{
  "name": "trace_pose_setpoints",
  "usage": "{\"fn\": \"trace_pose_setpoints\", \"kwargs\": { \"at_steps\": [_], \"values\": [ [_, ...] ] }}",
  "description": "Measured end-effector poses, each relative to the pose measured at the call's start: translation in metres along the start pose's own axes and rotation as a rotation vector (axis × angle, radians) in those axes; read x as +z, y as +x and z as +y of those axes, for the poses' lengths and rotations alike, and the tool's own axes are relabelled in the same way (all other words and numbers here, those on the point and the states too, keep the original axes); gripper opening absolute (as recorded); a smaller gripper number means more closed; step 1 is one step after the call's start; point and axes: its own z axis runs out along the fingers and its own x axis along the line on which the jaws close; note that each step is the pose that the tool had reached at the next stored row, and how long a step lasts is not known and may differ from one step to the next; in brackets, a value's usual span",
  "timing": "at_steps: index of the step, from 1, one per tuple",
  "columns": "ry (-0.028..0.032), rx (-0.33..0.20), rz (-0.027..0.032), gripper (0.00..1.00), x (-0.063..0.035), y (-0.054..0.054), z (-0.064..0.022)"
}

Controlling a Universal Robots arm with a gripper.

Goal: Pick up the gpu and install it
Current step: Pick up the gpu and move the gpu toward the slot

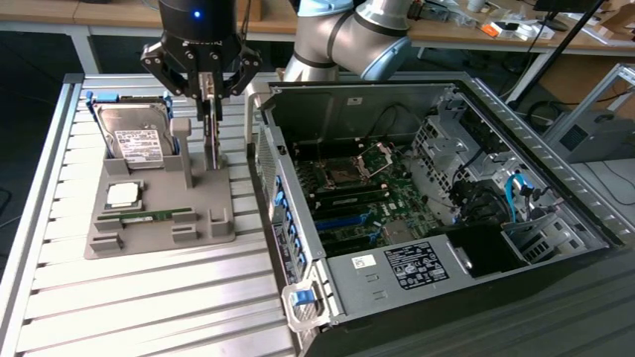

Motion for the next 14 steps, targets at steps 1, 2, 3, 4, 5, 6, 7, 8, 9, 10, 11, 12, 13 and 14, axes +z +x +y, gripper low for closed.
{"fn": "trace_pose_setpoints", "kwargs": {
  "at_steps": [1,2,3,4,5,6,7,8,9,10,11,12,13,14],
  "values": [
    [0.0000,0.000,0.0000,0.27,-0.0002,0.0000,0.0000],
    [0.0000,0.000,0.0000,0.27,-0.0006,0.0000,0.0000],
    [0.0000,0.000,0.0000,0.27,-0.0008,0.0000,0.0000],
    [-0.0001,0.000,0.0000,0.27,-0.0009,0.0000,0.0000],
    [0.0000,0.000,0.0000,0.27,-0.0011,0.0000,0.0000],
    [0.0000,0.000,0.0000,0.27,-0.0013,0.0000,0.0001],
    [0.0000,0.000,0.0000,0.27,-0.0015,0.0000,0.0001],
    [0.0000,0.000,0.0000,0.27,-0.0016,0.0000,0.0001],
    [0.0000,0.000,0.0001,0.27,-0.0018,0.0000,0.0001],
    [0.0000,0.000,0.0001,0.27,-0.0021,0.0000,0.0001],
    [0.0000,0.000,0.0000,0.27,-0.0022,0.0000,0.0001],
    [0.0000,0.000,0.0000,0.27,-0.0025,-0.0001,0.0001],
    [0.0000,0.000,0.0000,0.27,-0.0027,-0.0001,0.0001],
    [0.0000,0.000,0.0000,0.27,-0.0029,-0.0001,0.0001]
  ]
}}
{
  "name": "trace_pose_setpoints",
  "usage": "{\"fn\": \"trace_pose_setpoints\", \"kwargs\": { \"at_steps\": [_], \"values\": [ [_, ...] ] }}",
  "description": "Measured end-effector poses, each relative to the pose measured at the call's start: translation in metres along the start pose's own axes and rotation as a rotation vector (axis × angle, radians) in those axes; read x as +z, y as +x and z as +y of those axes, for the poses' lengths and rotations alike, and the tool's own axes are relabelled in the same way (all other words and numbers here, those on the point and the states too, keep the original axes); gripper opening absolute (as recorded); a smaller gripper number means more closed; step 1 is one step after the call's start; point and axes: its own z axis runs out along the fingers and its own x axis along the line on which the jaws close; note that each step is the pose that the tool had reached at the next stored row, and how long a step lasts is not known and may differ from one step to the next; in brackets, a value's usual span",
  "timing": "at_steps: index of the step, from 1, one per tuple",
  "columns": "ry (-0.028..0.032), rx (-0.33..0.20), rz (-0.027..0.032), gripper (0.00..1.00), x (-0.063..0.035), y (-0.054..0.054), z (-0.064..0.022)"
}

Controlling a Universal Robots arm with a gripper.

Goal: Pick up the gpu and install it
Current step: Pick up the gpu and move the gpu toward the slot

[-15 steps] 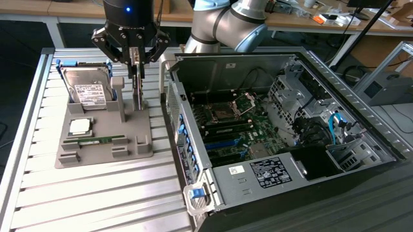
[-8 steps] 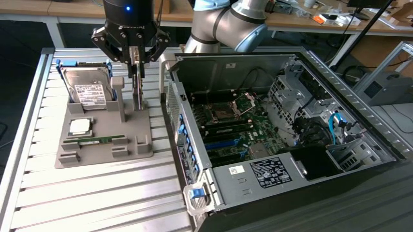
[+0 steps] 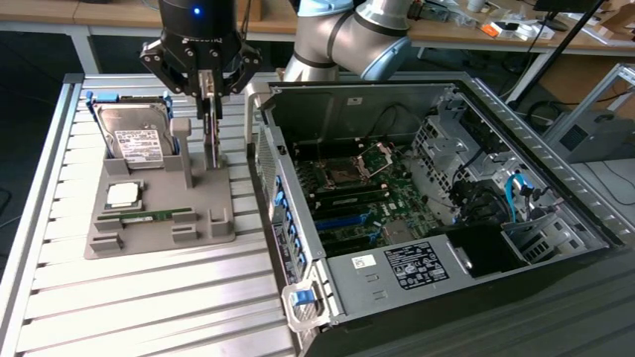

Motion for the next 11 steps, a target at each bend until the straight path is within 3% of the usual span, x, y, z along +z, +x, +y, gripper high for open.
{"fn": "trace_pose_setpoints", "kwargs": {
  "at_steps": [11],
  "values": [
    [0.0000,0.000,0.0000,0.27,-0.0022,-0.0001,0.0001]
  ]
}}
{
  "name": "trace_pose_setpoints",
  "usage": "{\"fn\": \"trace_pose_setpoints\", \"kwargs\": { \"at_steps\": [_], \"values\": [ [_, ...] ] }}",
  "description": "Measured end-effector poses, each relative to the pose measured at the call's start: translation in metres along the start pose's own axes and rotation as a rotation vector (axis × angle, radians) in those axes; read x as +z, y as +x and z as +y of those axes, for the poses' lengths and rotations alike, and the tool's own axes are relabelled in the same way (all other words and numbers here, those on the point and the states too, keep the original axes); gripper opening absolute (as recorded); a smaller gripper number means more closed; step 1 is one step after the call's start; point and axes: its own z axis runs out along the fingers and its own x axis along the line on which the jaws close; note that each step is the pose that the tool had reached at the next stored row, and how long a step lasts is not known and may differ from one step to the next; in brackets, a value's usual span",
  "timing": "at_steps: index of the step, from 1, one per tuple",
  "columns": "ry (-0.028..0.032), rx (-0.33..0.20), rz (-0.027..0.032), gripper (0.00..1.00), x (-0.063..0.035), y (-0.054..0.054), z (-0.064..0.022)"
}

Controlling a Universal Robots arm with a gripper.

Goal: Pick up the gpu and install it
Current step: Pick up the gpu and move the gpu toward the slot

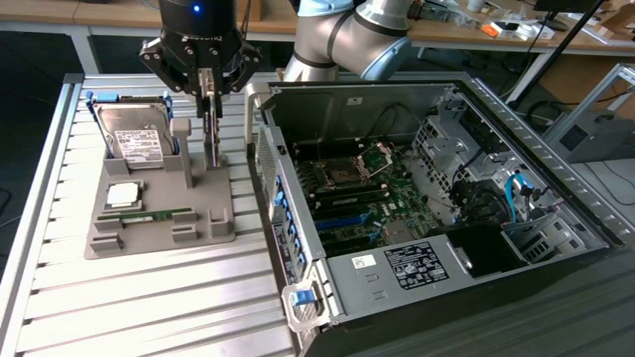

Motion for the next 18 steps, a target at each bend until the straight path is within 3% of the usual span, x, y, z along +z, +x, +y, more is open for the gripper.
{"fn": "trace_pose_setpoints", "kwargs": {
  "at_steps": [18],
  "values": [
    [0.0000,0.000,0.0000,0.27,-0.0032,-0.0001,0.0001]
  ]
}}
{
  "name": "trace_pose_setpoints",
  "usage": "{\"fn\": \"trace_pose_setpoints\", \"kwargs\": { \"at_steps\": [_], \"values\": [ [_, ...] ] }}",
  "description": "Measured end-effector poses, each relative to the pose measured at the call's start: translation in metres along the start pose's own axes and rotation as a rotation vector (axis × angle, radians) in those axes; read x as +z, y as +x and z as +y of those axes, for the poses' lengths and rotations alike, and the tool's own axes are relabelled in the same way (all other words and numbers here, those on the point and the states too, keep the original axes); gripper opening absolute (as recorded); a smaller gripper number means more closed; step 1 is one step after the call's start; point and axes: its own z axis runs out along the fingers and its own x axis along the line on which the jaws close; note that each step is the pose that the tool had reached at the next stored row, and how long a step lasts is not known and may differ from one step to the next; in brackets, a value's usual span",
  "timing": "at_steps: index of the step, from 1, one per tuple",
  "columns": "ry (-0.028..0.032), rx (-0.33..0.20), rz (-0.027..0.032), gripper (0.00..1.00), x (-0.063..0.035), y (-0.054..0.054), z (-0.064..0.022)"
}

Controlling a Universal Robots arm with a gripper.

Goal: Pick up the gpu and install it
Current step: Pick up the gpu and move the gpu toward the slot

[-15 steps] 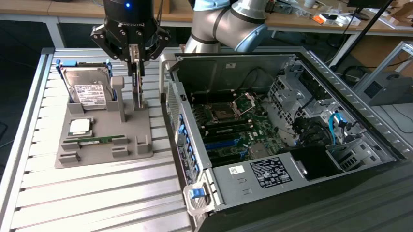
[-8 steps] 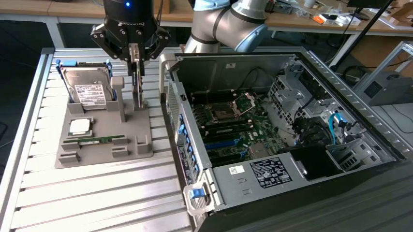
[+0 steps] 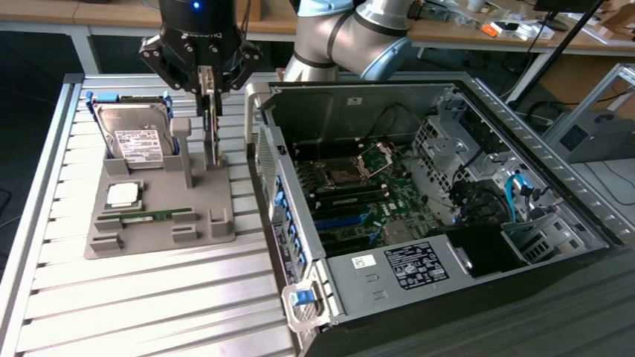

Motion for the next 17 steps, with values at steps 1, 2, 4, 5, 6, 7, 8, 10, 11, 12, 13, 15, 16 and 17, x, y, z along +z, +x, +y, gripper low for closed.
{"fn": "trace_pose_setpoints", "kwargs": {
  "at_steps": [1,2,4,5,6,7,8,10,11,12,13,15,16,17],
  "values": [
    [0.0000,0.000,0.0000,0.27,-0.0002,0.0000,0.0000],
    [0.0000,0.000,0.0000,0.27,-0.0003,0.0000,0.0000],
    [0.0000,0.000,0.0000,0.27,-0.0006,0.0000,0.0000],
    [0.0000,0.000,0.0000,0.27,-0.0007,0.0000,0.0000],
    [0.0000,0.000,0.0000,0.27,-0.0008,0.0000,0.0000],
    [0.0000,0.000,0.0000,0.27,-0.0010,0.0000,0.0000],
    [0.0000,0.000,0.0000,0.27,-0.0011,0.0000,0.0001],
    [0.0000,0.000,0.0000,0.27,-0.0025,-0.0001,0.0001],
    [0.0000,0.000,0.0000,0.27,-0.0027,-0.0001,0.0001],
    [0.0000,0.000,0.0001,0.27,-0.0028,-0.0001,0.0001],
    [0.0001,0.000,0.0001,0.27,-0.0031,-0.0001,0.0001],
    [0.0001,0.000,0.0001,0.27,-0.0036,-0.0001,0.0001],
    [0.0001,0.000,0.0002,0.27,-0.0039,-0.0001,0.0001],
    [0.0000,0.000,0.0000,0.27,-0.0041,-0.0001,0.0002]
  ]
}}
